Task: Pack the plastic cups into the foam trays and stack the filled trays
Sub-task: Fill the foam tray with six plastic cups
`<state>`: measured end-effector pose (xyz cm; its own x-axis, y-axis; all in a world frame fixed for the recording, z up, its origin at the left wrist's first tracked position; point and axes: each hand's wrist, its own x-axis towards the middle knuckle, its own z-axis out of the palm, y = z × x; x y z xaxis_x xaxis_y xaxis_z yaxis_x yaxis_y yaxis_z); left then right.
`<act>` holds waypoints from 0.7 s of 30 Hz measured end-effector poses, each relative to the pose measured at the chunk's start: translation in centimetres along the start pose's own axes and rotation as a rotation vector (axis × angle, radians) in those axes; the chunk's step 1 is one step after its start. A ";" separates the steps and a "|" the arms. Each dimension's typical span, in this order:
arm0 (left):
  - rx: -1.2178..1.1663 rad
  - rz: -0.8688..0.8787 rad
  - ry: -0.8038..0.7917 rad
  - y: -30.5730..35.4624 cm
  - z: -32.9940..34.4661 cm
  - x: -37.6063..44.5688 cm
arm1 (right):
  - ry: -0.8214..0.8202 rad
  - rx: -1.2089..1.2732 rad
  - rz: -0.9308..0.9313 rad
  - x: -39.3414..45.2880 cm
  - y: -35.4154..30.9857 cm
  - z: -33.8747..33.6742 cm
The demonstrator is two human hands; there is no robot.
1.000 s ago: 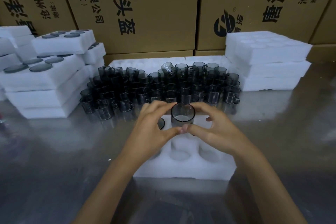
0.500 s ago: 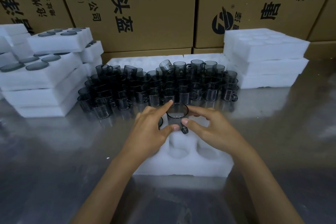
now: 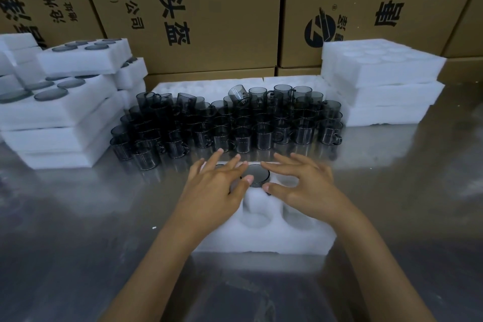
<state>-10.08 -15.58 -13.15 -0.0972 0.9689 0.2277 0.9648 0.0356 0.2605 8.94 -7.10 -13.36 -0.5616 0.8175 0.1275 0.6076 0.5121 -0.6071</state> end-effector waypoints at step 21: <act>-0.331 -0.128 0.031 1.5 -1.3 20.4 | 0.294 1.548 0.394 2.8 5.7 -1.3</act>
<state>-10.95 3.88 -6.95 -0.2243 0.9537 0.2002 0.8134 0.0701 0.5775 11.61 -1.56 -15.45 -0.2850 0.9392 -0.1917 -0.5377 -0.3222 -0.7792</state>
